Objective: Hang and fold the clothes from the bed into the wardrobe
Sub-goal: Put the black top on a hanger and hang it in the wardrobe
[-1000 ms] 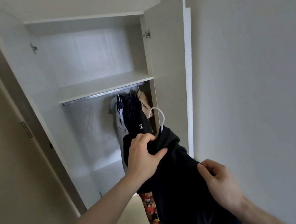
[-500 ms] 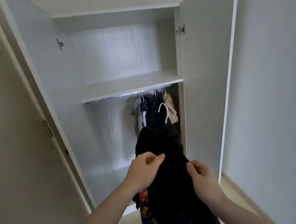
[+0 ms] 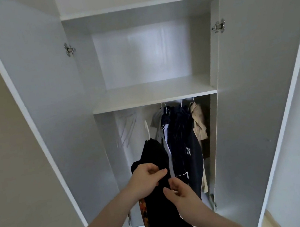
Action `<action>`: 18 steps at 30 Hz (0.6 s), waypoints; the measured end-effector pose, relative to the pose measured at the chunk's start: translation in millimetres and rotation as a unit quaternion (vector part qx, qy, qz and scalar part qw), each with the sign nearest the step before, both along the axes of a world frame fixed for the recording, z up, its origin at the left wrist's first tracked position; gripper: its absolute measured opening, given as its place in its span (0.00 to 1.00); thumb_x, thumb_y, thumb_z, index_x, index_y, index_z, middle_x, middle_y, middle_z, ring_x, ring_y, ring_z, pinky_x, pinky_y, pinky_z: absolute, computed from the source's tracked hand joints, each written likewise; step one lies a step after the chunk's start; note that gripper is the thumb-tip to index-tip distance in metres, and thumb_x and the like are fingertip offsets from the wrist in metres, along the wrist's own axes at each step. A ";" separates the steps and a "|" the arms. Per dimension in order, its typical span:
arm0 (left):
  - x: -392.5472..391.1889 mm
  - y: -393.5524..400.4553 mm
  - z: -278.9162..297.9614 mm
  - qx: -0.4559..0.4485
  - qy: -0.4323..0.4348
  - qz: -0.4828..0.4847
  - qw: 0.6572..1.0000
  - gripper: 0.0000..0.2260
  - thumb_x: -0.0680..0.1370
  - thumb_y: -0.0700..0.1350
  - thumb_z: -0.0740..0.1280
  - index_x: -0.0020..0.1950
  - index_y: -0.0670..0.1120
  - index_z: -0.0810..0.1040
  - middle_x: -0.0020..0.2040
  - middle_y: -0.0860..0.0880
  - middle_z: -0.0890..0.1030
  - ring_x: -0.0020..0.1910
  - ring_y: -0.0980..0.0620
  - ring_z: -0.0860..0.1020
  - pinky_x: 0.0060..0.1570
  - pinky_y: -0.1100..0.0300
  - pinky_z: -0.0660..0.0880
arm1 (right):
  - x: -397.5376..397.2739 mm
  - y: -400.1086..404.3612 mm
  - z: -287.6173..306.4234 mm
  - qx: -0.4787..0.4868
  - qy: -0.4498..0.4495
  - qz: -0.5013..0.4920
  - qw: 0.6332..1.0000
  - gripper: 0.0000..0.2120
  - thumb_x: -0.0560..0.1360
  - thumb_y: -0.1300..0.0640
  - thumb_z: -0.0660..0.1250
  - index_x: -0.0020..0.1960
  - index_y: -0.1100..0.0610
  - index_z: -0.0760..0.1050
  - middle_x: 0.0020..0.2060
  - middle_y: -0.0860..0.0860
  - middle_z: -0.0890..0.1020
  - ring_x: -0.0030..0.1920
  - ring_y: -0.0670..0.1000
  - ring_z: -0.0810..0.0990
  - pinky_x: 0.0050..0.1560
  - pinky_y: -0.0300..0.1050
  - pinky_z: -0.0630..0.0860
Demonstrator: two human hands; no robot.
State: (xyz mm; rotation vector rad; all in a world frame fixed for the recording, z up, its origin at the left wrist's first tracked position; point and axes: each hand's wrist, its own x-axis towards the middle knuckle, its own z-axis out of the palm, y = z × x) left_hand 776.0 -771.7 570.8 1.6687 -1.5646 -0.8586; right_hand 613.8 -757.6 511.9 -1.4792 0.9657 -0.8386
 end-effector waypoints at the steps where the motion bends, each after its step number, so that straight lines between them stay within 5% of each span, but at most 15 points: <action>1: -0.7 -10.6 -4.4 0.000 -0.008 0.008 1.000 0.11 0.78 0.51 0.72 0.36 0.52 0.78 0.30 0.55 0.79 0.33 0.57 0.79 0.38 0.65 0.71 | -1.3 -12.5 -1.4 0.002 0.004 0.026 1.000 0.12 0.82 0.54 0.65 0.42 0.43 0.75 0.37 0.45 0.75 0.41 0.48 0.75 0.47 0.46 0.72; 3: 0.3 -29.8 -14.6 -0.009 -0.026 0.049 0.998 0.13 0.78 0.46 0.70 0.34 0.51 0.74 0.31 0.54 0.76 0.33 0.55 0.75 0.40 0.59 0.70 | -2.9 -36.7 -3.2 -0.004 0.031 0.077 0.997 0.11 0.82 0.54 0.66 0.43 0.40 0.75 0.37 0.43 0.77 0.42 0.46 0.76 0.49 0.45 0.74; 6: 8.9 -52.8 -28.1 -0.046 -0.081 0.129 0.987 0.10 0.80 0.43 0.66 0.39 0.48 0.72 0.33 0.52 0.75 0.34 0.53 0.73 0.39 0.57 0.69 | -6.0 -75.5 -6.6 -0.011 0.079 0.119 0.990 0.09 0.81 0.55 0.69 0.58 0.43 0.77 0.48 0.45 0.82 0.46 0.44 0.81 0.53 0.39 0.78; 10: 31.0 -81.2 -39.3 -0.084 -0.121 0.196 0.970 0.05 0.82 0.43 0.61 0.47 0.45 0.73 0.35 0.50 0.75 0.34 0.52 0.74 0.35 0.57 0.67 | -24.8 -133.9 -16.2 0.024 0.096 0.152 0.983 0.11 0.82 0.58 0.67 0.63 0.48 0.74 0.52 0.47 0.81 0.43 0.38 0.83 0.47 0.34 0.78; 18: 67.0 -157.2 -62.9 -0.096 -0.144 0.218 0.960 0.06 0.83 0.43 0.60 0.48 0.45 0.73 0.35 0.48 0.76 0.34 0.49 0.76 0.35 0.54 0.71 | -41.6 -234.7 -46.1 0.007 0.170 0.060 0.984 0.15 0.79 0.54 0.72 0.64 0.47 0.75 0.57 0.46 0.81 0.50 0.41 0.81 0.46 0.33 0.76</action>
